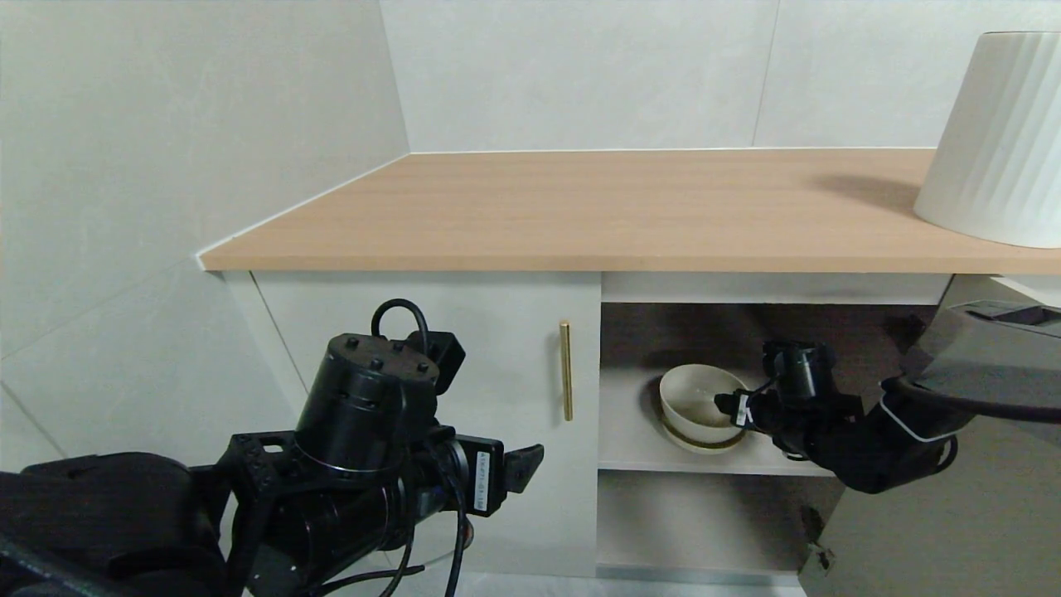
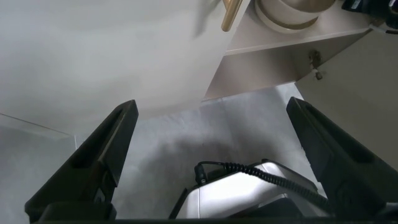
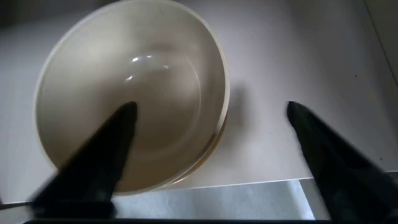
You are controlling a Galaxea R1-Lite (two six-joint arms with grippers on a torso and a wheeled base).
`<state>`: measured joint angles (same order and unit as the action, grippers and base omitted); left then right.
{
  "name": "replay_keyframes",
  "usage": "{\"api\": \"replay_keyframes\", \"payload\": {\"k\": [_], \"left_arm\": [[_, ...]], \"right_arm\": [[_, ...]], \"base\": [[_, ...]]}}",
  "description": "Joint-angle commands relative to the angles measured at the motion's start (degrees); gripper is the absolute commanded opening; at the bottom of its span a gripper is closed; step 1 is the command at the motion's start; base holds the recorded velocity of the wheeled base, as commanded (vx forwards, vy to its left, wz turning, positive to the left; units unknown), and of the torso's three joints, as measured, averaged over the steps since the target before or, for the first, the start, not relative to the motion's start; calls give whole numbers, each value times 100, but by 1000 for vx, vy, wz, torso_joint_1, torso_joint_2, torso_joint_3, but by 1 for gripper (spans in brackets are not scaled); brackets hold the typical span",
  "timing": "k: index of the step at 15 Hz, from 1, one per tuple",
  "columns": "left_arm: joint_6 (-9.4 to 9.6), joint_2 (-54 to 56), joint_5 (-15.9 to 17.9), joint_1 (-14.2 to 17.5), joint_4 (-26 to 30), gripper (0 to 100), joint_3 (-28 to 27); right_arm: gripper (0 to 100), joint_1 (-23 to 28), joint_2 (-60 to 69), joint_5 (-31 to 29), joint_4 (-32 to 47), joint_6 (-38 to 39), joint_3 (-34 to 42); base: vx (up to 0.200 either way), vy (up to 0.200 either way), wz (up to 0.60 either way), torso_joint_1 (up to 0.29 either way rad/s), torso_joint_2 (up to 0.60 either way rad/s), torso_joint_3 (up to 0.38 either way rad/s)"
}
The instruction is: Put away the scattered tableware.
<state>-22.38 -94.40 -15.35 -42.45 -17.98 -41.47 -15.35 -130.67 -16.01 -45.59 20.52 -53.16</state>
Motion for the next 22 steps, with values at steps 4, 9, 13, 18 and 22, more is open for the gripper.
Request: {"api": "replay_keyframes", "payload": {"k": [4,9,13,18,22], "left_arm": [[-3,317,-12,149,-4,100,-10],[59,1847,102,975,102,100,25],[296,2989,1148,1555,550,100,632],[305,3147,1772,2091,550,100,720],[463,2761,1693,2065,541,100,693]], "right_arm": [[100,-100,745,71,270,-13,342],[100,-557,3346,774,1949,-13,1440],[100,-856,5148,897,2968,-48,1827],[100,-1269,5834,977,3803,-57,1748],[100,-1269,5869,941,3812,-57,1757]], "base": [[0,0,0,0,0,0],[0,0,0,0,0,0],[0,0,0,0,0,0],[0,0,0,0,0,0],[0,0,0,0,0,0]]}}
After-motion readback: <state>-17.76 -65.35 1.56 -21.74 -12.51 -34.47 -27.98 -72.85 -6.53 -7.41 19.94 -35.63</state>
